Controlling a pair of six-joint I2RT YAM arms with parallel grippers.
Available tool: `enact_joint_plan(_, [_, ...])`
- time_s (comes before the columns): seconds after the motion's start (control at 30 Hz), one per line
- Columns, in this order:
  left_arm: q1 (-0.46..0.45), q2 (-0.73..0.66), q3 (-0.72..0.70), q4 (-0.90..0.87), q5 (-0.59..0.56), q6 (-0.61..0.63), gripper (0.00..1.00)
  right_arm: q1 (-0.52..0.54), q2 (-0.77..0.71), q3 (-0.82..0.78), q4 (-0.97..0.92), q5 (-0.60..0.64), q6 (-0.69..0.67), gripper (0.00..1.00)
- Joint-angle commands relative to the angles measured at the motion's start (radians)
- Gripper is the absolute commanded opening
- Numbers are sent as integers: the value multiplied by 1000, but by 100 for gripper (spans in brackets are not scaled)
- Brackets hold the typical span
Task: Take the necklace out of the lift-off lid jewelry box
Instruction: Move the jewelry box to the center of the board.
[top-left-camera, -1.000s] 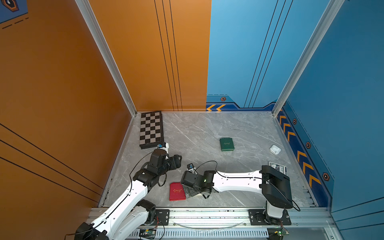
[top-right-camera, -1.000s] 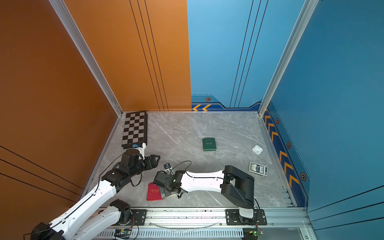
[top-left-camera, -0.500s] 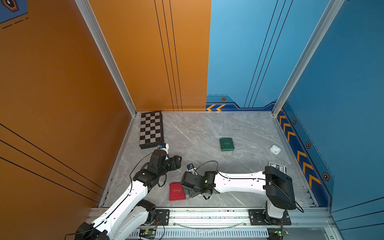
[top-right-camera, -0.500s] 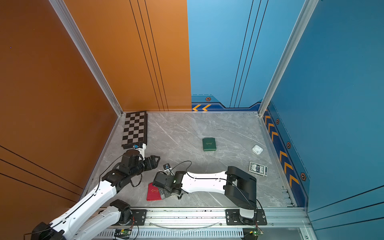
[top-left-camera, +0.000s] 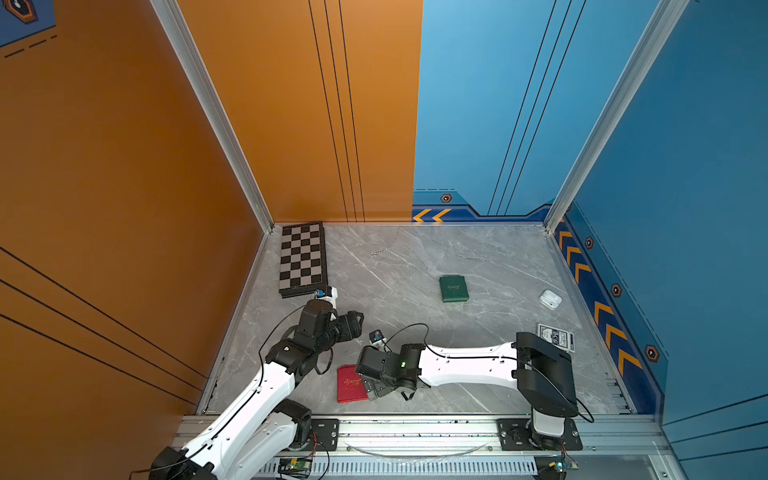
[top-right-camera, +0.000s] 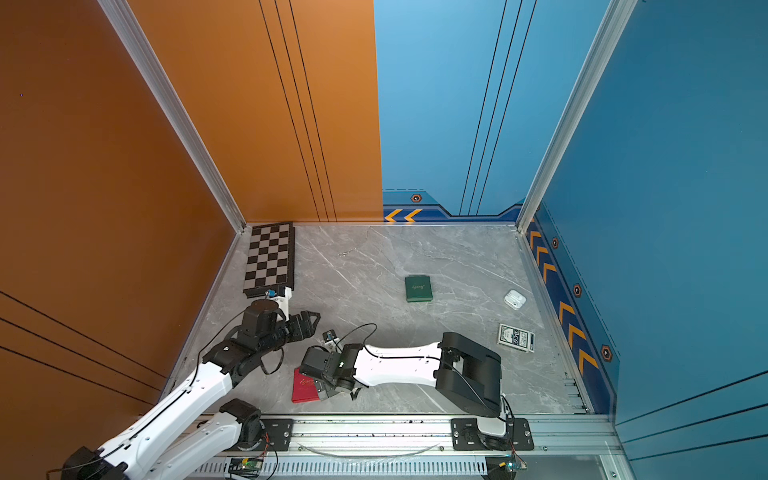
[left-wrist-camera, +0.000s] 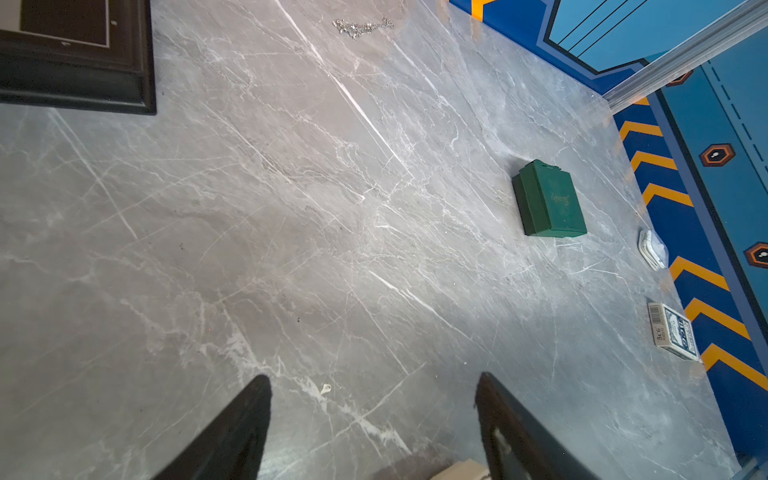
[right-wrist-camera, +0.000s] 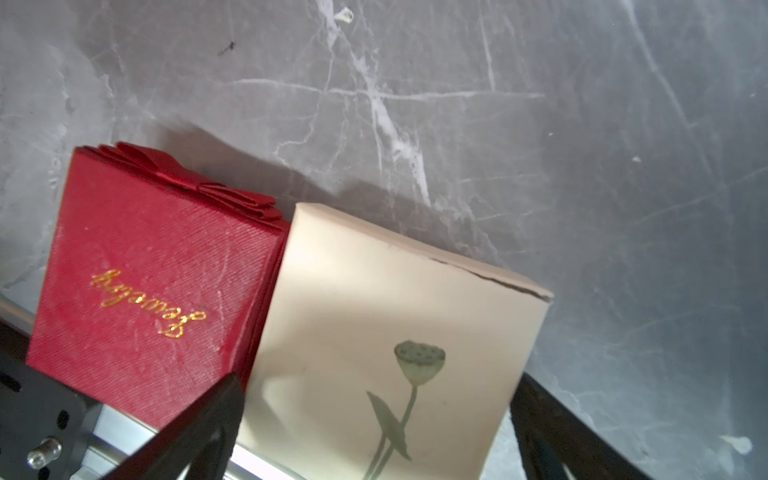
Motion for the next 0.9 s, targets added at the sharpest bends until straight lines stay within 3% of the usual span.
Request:
enact_joint_plan(0.0, [8, -10, -18, 9, 11, 6, 79, 8, 23, 24, -73, 55, 9, 100])
enact_joint_plan(0.47, [9, -3, -8, 26, 16, 6, 79, -83, 21, -5, -95, 49, -123, 97])
enact_joint_plan(0.87, [7, 42, 7, 158, -7, 6, 79, -282, 86, 60, -81, -47, -347, 93])
